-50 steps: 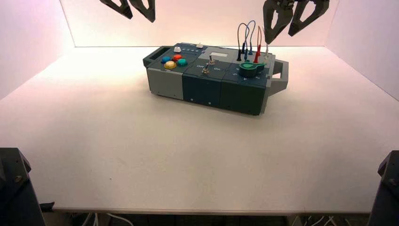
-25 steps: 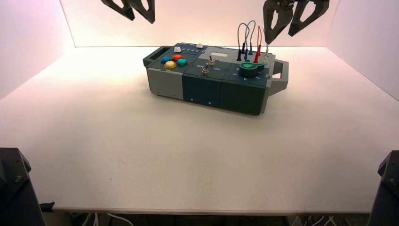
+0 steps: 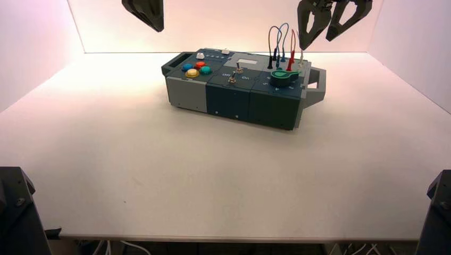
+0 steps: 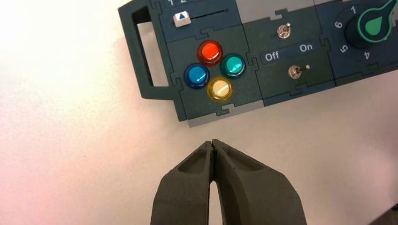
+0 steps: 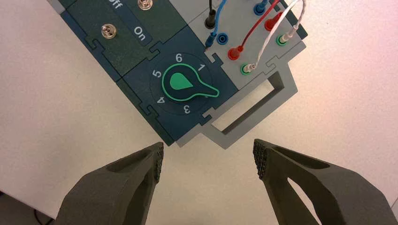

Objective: Close left gripper.

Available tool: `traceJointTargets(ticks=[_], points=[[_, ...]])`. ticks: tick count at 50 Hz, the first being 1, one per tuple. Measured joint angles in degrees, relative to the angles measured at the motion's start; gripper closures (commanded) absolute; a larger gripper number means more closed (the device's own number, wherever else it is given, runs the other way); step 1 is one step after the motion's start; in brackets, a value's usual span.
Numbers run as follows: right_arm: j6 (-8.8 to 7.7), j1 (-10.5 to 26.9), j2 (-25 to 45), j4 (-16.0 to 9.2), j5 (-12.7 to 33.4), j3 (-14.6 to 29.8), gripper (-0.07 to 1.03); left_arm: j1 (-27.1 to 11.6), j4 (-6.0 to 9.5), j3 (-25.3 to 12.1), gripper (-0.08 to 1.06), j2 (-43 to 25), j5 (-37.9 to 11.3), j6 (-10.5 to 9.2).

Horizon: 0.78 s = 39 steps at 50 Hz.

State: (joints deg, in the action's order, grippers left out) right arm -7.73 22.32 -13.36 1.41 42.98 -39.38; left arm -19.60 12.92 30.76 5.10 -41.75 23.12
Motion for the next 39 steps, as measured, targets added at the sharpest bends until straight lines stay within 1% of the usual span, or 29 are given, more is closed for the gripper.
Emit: traceJointTargets(ticks=[5,17,39], points=[[0.0,-0.1,0.0,0.1,0.0,0.0,-0.03,0.0,0.0,-0.6,1.0,-0.6,-0.4,0.18],[0.0,-0.1,0.0,0.0,0.0,0.0,-0.03,0.0,0.0,-0.8,1.0,-0.7,-0.3,0.62],[0.0,0.0,0.1,0.0,-0.2,0.0,-0.03,0.0,0.0,-0.9,1.0,-0.6,0.2,0.62]])
